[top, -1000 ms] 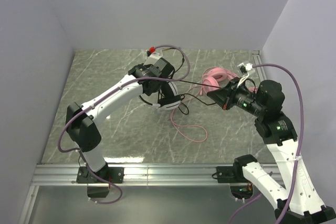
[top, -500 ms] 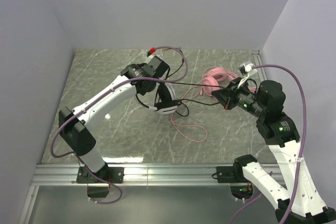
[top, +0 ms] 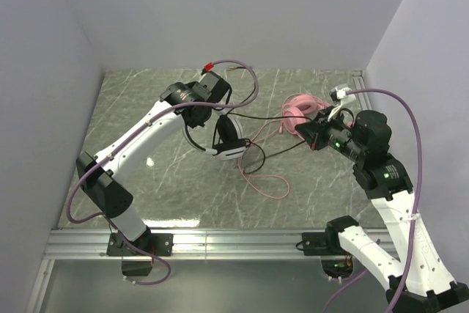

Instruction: Wrap the headphones

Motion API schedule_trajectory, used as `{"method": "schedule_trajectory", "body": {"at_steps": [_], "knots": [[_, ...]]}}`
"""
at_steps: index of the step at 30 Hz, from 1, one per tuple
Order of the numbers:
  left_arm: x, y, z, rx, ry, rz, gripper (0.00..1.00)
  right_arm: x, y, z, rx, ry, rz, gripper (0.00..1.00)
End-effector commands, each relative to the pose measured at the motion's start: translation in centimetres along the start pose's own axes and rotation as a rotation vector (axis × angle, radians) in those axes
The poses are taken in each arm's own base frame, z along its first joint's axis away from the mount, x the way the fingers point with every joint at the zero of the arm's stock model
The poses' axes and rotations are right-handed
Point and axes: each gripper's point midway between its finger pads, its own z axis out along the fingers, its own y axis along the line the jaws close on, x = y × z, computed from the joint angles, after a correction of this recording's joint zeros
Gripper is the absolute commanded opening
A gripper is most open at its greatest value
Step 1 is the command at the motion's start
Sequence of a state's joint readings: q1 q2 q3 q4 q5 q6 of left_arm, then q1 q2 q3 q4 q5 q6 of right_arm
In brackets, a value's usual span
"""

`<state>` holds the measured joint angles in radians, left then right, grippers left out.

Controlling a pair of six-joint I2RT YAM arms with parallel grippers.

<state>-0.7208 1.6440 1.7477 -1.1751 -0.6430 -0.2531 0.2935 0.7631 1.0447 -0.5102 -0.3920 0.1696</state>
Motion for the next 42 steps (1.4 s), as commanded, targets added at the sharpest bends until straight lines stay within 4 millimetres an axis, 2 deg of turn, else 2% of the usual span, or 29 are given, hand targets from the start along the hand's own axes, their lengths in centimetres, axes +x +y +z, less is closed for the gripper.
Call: {"method": "schedule_trajectory", "body": {"at_steps": [1,4,7,11,12,14,17,19,20,22,25,29,33,34,39,42], "knots": [[-1.3,1.5,-1.3,-0.030,-0.055,-0.052,0.00,-1.3,0.0,0.5,0.000,-0.045,-0.033,0.00],[-1.2,1.4,-1.2,-0.016,-0.049,-0.047,0.00,-1.4,-0.1,0.2,0.013,-0.053,-0.033,0.00],[-1.2,2.4,-0.8,-0.090,-0.054,-0.059,0.00,-1.5,1.4,0.0,-0.060,-0.051,-0.027,0.00],[-1.2,2.8,0.4,-0.181,-0.058,-0.079,0.00,-3.4,3.7,-1.1,-0.147,-0.094,0.007,0.00],[-1.3,3.4,0.7,-0.235,-0.072,-0.088,0.00,-3.8,4.3,-1.5,-0.170,-0.101,0.028,0.00],[-1.0,2.7,1.7,-0.250,-0.056,-0.104,0.00,-4.8,5.2,-2.1,-0.196,-0.127,0.037,0.00],[-1.3,2.1,2.6,-0.272,-0.070,-0.150,0.00,-5.4,6.5,-2.6,-0.261,-0.131,0.059,0.00],[-1.4,2.6,2.9,-0.335,-0.081,-0.222,0.00,-4.6,7.5,-2.5,-0.319,-0.104,0.100,0.00],[-2.2,2.9,2.6,-0.350,-0.102,-0.261,0.00,-5.1,8.1,-2.7,-0.352,-0.130,0.098,0.00],[-2.9,2.7,2.7,-0.368,-0.120,-0.332,0.00,-4.7,9.4,-2.6,-0.405,-0.120,0.121,0.00],[-5.1,2.4,1.9,-0.311,-0.185,-0.427,0.00,-4.6,11.3,-2.2,-0.417,-0.116,0.120,0.00],[-8.0,1.0,1.1,-0.149,-0.276,-0.572,0.00,-3.2,13.8,-1.7,-0.504,-0.072,0.162,0.00],[-9.7,0.7,0.0,-0.026,-0.318,-0.680,0.00,-1.1,14.9,-1.2,-0.540,-0.042,0.194,0.00],[-10.1,1.2,-0.3,-0.003,-0.329,-0.722,0.00,0.1,14.9,-0.8,-0.539,-0.017,0.200,0.00],[-11.9,1.5,-1.9,0.098,-0.377,-0.830,0.00,3.1,16.4,0.7,-0.552,0.059,0.205,0.00],[-13.4,1.8,-3.6,0.157,-0.407,-0.881,0.00,5.0,17.2,1.8,-0.538,0.108,0.197,0.00]]}}
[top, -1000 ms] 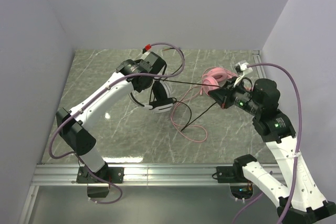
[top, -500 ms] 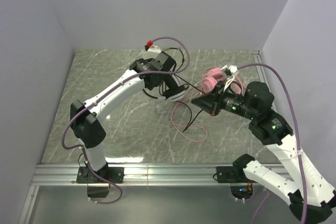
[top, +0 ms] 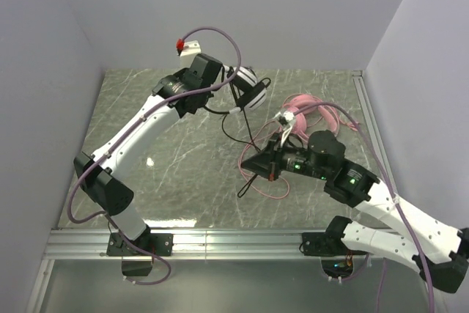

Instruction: Wrap the headphones

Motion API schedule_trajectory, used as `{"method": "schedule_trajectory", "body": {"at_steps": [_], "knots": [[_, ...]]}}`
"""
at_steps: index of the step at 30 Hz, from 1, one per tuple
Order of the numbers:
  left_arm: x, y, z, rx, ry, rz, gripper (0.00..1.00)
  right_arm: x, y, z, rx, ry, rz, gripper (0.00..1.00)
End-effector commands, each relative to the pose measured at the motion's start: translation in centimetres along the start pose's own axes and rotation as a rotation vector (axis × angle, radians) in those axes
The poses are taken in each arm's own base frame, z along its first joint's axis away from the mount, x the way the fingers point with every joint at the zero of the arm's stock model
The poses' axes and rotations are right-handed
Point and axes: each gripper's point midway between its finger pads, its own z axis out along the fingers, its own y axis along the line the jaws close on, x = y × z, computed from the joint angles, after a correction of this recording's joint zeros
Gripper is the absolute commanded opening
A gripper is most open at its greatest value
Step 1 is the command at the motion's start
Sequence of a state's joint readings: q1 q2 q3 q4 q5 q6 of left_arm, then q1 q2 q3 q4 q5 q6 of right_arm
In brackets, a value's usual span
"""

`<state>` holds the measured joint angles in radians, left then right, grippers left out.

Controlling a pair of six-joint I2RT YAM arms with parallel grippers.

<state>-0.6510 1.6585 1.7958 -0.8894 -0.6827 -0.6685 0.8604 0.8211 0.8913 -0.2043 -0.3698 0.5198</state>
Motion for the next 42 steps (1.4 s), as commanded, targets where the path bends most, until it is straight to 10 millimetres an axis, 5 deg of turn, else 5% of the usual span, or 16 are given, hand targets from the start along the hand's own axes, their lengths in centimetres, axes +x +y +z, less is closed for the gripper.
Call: {"method": "schedule_trajectory", "body": {"at_steps": [1,7,10,20,25,32,42], "knots": [[-6.6,-2.5,-3.6,0.166,-0.129,-0.262,0.00,0.2,0.7,1.6,0.001,-0.032,-0.017,0.00],[-10.8,-1.6,-9.6,0.331,-0.203,-0.373,0.00,3.3,-4.1,3.9,0.177,-0.047,0.041,0.00],[-10.6,-1.1,-12.0,0.417,-0.191,-0.407,0.00,3.3,-7.2,4.2,0.303,-0.119,0.049,0.00],[-6.3,-0.1,-14.8,0.525,-0.039,-0.380,0.00,1.1,-11.6,3.9,0.469,-0.345,-0.010,0.00],[-4.7,-0.8,-17.9,0.694,0.033,-0.356,0.00,1.2,-13.9,3.8,0.552,-0.420,-0.012,0.01],[-0.5,-2.2,-19.8,0.845,0.199,-0.290,0.00,-0.2,-15.0,4.2,0.588,-0.511,-0.082,0.05],[1.5,-0.6,-21.1,0.868,0.244,-0.276,0.00,0.7,-16.9,3.7,0.611,-0.610,-0.113,0.18]]}}
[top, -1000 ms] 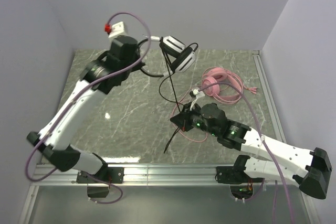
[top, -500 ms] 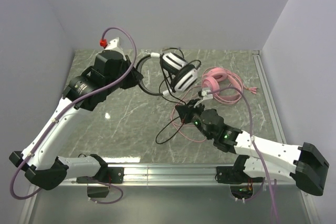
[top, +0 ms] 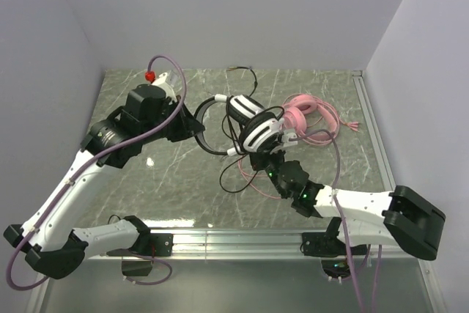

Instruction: Wrap the headphones

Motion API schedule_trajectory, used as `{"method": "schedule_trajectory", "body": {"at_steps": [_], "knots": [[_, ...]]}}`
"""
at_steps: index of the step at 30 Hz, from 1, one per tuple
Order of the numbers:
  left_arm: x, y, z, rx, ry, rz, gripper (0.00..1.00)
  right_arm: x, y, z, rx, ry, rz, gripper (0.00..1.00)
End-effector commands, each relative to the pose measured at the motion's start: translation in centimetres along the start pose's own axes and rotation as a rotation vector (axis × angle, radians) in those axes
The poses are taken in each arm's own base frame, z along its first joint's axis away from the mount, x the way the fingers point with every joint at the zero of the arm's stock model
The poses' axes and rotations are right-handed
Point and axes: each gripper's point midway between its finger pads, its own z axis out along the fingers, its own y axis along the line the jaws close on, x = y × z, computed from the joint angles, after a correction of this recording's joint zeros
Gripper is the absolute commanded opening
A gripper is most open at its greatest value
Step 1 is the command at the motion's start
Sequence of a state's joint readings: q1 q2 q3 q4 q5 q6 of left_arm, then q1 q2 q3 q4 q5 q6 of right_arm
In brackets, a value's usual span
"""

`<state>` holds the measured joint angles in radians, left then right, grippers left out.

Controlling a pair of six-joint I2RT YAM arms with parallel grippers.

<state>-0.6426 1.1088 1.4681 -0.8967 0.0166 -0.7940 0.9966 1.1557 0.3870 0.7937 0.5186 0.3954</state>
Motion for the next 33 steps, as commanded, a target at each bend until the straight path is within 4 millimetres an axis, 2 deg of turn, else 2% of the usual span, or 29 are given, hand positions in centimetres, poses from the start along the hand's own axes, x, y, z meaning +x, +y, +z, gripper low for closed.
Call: {"method": "schedule_trajectory", "body": {"at_steps": [1,4,9,12,14,18,19,21,23,24,25,29,30,31,32,33], "knots": [[-1.0,-4.4,-3.6,0.224,-0.037,-0.033,0.00,-1.6,-0.7,0.6,0.044,-0.102,0.024,0.19],[-0.4,-4.6,-4.4,0.250,-0.016,-0.029,0.00,-0.6,-1.2,0.8,0.058,-0.098,0.026,0.21],[1.0,-4.9,-5.6,0.296,0.038,-0.008,0.00,-0.3,-1.5,1.2,0.071,-0.118,0.022,0.25],[1.9,-3.8,-5.5,0.262,0.061,-0.010,0.00,-0.3,-1.4,1.2,0.047,-0.125,0.019,0.28],[2.0,-3.3,-5.7,0.242,0.055,-0.007,0.00,-0.7,-0.8,1.2,-0.002,-0.136,0.031,0.30],[2.2,-3.5,-6.1,0.258,0.063,-0.013,0.00,-0.3,0.2,1.4,-0.069,-0.136,0.020,0.33],[2.0,-3.4,-6.0,0.246,0.058,-0.013,0.00,-0.7,0.7,1.3,-0.097,-0.153,0.024,0.33],[1.4,-3.0,-5.2,0.199,0.045,-0.023,0.00,0.0,1.3,1.3,-0.140,-0.136,0.017,0.34],[0.7,-3.4,-5.2,0.192,0.033,-0.034,0.00,-0.2,1.9,1.1,-0.174,-0.151,0.028,0.34],[0.4,-3.6,-4.7,0.185,0.034,-0.047,0.00,0.5,2.0,0.9,-0.198,-0.138,0.019,0.35],[-0.1,-4.1,-4.7,0.197,0.022,-0.060,0.00,0.1,2.4,0.7,-0.221,-0.160,0.030,0.35],[-1.6,-5.4,-3.8,0.210,-0.006,-0.109,0.00,0.6,2.6,-0.3,-0.277,-0.167,0.040,0.37],[-1.9,-5.5,-3.0,0.195,-0.005,-0.112,0.00,0.9,2.6,-0.4,-0.284,-0.161,0.039,0.38],[-3.0,-5.9,-3.3,0.191,-0.038,-0.113,0.00,0.9,2.8,-0.5,-0.293,-0.162,0.047,0.38],[-3.3,-5.8,-3.1,0.170,-0.040,-0.118,0.00,1.0,2.8,-0.6,-0.294,-0.159,0.050,0.41],[-3.6,-5.7,-1.9,0.137,-0.030,-0.123,0.00,1.2,2.7,-0.7,-0.299,-0.153,0.052,0.42]]}}
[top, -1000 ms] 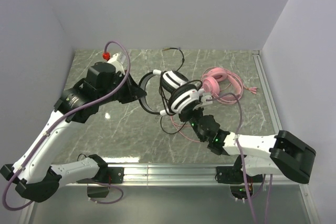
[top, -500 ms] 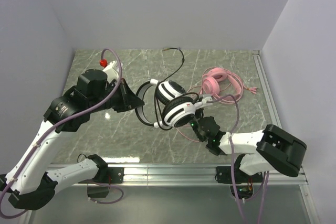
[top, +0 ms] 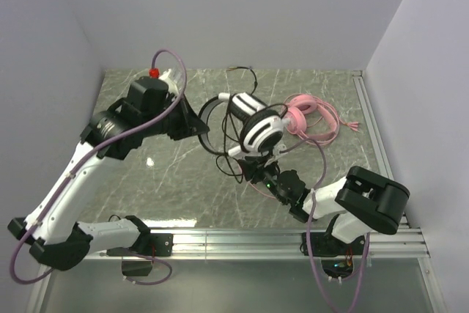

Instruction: Wrap the headphones

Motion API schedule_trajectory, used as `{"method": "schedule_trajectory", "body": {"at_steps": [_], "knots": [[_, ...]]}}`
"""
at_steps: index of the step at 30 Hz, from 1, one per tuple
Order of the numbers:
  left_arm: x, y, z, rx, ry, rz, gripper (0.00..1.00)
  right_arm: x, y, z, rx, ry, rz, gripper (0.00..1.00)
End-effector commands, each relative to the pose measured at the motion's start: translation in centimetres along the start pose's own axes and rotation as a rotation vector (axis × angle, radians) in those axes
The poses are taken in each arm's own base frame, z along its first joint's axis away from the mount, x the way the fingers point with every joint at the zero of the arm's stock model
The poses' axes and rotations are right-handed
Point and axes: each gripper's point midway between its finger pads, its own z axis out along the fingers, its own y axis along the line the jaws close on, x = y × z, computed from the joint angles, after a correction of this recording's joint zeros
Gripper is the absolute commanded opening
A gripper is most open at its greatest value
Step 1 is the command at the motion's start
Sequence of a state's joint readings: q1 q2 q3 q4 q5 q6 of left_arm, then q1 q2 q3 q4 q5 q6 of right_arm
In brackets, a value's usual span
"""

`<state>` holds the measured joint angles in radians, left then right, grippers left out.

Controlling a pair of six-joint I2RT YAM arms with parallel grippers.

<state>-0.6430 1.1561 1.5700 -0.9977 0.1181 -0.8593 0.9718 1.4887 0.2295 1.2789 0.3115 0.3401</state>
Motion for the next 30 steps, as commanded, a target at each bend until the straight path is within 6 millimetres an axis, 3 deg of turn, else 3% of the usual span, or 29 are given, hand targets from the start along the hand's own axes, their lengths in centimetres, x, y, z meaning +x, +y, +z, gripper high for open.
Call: {"method": "schedule_trajectory", "body": {"at_steps": [1,5,7,16,24,26,30], "knots": [[-4.9,-5.0,-1.6,0.121,-0.151,-0.045,0.00,-6.2,3.1,-0.3,-0.136,-0.240,0.084,0.43],[-6.0,-5.3,-0.6,0.083,-0.157,-0.060,0.00,-6.6,3.7,-0.9,-0.172,-0.244,0.092,0.50],[-6.5,-5.4,-0.3,0.073,-0.171,-0.064,0.00,-6.8,3.7,-1.2,-0.173,-0.244,0.106,0.87],[-7.7,-5.8,0.7,0.053,-0.185,-0.079,0.00,-7.1,3.2,-2.7,-0.162,-0.269,0.103,0.87],[-7.7,-6.0,0.8,0.059,-0.188,-0.084,0.00,-8.9,3.8,-0.1,-0.079,-0.338,0.071,0.85],[-7.7,-6.1,0.8,0.067,-0.184,-0.086,0.00,-10.2,3.7,0.5,-0.046,-0.403,0.100,0.85],[-7.7,-6.4,0.6,0.080,-0.178,-0.090,0.00,-9.6,3.5,2.4,-0.011,-0.425,0.104,0.84]]}}
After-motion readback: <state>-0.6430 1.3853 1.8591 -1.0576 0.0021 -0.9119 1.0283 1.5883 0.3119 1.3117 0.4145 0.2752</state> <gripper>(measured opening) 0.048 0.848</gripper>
